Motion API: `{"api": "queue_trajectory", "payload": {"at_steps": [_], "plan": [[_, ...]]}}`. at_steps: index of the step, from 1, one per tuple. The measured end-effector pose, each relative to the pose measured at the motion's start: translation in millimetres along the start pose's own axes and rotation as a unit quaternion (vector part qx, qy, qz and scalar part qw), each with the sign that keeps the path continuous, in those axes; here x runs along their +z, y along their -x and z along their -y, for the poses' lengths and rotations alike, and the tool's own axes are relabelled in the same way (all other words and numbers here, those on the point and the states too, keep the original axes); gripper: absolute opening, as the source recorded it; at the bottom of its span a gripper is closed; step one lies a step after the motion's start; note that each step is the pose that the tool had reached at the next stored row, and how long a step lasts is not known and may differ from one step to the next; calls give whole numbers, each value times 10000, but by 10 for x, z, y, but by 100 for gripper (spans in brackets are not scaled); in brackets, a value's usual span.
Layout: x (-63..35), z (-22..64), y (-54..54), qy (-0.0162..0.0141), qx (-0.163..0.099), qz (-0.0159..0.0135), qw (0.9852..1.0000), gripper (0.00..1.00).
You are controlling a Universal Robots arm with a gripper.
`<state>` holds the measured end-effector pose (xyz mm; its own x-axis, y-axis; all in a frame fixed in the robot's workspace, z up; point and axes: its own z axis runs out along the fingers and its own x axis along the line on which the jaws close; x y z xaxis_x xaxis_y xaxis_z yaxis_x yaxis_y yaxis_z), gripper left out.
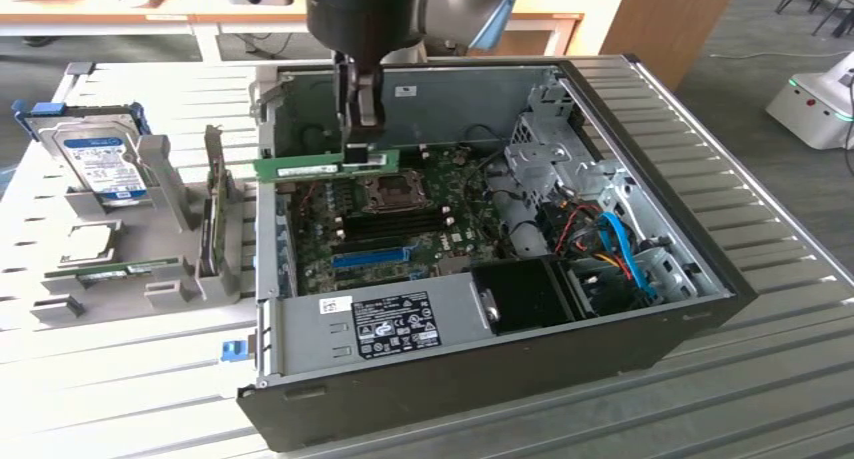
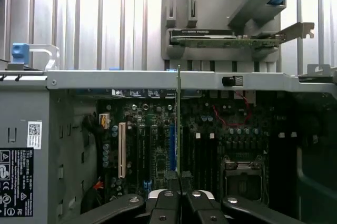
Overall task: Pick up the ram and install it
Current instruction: 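Pick up the ram and move it above insertion slot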
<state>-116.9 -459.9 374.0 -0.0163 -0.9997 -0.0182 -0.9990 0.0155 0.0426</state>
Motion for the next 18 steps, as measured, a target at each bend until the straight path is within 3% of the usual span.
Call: {"api": "queue_trajectory", "payload": {"at_steps": [18], "plan": [[-21, 495, 8, 10, -16, -1, 10000, 12]]}}
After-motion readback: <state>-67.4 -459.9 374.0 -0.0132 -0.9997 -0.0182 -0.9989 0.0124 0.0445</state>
